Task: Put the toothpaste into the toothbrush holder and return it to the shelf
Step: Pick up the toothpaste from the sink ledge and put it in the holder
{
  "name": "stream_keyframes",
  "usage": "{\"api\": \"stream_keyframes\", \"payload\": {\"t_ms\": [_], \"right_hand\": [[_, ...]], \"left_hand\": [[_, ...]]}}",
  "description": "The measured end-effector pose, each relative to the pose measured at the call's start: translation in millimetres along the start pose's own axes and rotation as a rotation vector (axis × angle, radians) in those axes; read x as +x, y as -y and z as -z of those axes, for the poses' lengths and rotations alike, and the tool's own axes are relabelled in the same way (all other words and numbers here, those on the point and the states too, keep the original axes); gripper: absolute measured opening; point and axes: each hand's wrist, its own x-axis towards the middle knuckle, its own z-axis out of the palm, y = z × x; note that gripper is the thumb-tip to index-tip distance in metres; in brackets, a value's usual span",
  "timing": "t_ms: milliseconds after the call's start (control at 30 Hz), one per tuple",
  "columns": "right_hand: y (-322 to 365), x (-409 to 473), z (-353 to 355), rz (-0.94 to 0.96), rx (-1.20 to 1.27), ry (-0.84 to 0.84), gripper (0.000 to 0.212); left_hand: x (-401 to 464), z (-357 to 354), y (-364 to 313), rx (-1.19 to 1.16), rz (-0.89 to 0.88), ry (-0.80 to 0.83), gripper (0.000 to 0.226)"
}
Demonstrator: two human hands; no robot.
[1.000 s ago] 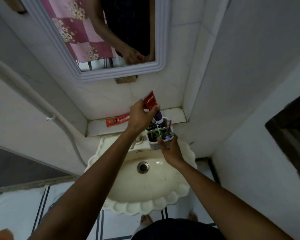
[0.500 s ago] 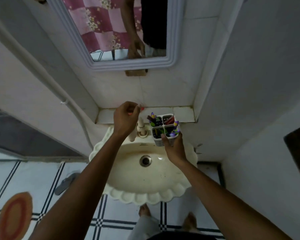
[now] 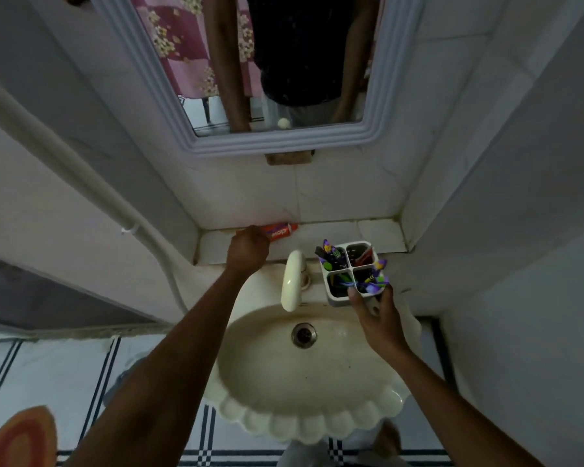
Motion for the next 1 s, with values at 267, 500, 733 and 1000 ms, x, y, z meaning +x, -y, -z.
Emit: {"api": "stream_keyframes", "payload": {"t_ms": [267, 500, 733, 1000], "right_hand": [[-10, 5, -3, -0.028, -0.026, -0.021, 0.063], [-5, 2, -6, -0.035, -0.026, -0.025, 0.066], [3, -1, -6, -0.045, -0.029, -0.011, 0.057], [3, 1, 1, 0.006, -0.116, 0.007, 0.039]], "left_hand": [[52, -23, 9, 0.338, -0.166, 0.204, 0.049], [50, -23, 10, 0.627, -0.169, 0.178, 0.049], [-9, 24, -12, 0.440, -0.287, -0.094, 0.031], [-96, 79, -80, 0.114, -0.473, 0.079, 0.029]]}}
